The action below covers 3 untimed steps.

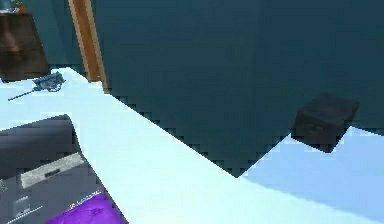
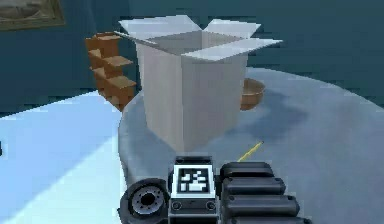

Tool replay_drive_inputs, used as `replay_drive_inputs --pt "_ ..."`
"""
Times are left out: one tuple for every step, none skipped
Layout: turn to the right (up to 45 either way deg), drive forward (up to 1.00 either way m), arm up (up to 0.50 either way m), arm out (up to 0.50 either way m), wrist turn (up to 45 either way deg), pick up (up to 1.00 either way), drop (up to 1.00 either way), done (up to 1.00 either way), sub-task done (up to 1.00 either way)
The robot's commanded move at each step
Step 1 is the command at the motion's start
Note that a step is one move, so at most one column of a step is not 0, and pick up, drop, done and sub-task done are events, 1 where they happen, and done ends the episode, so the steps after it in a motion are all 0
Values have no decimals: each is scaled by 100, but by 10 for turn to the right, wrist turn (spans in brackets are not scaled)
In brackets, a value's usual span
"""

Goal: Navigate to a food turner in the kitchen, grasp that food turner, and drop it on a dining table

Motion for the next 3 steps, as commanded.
replay_drive_inputs --pt "240 0 0 0 0 0 0 0 0" --pt "0 5 0 0 0 0 0 0 0" --pt "450 0 0 0 0 0 0 0 0"
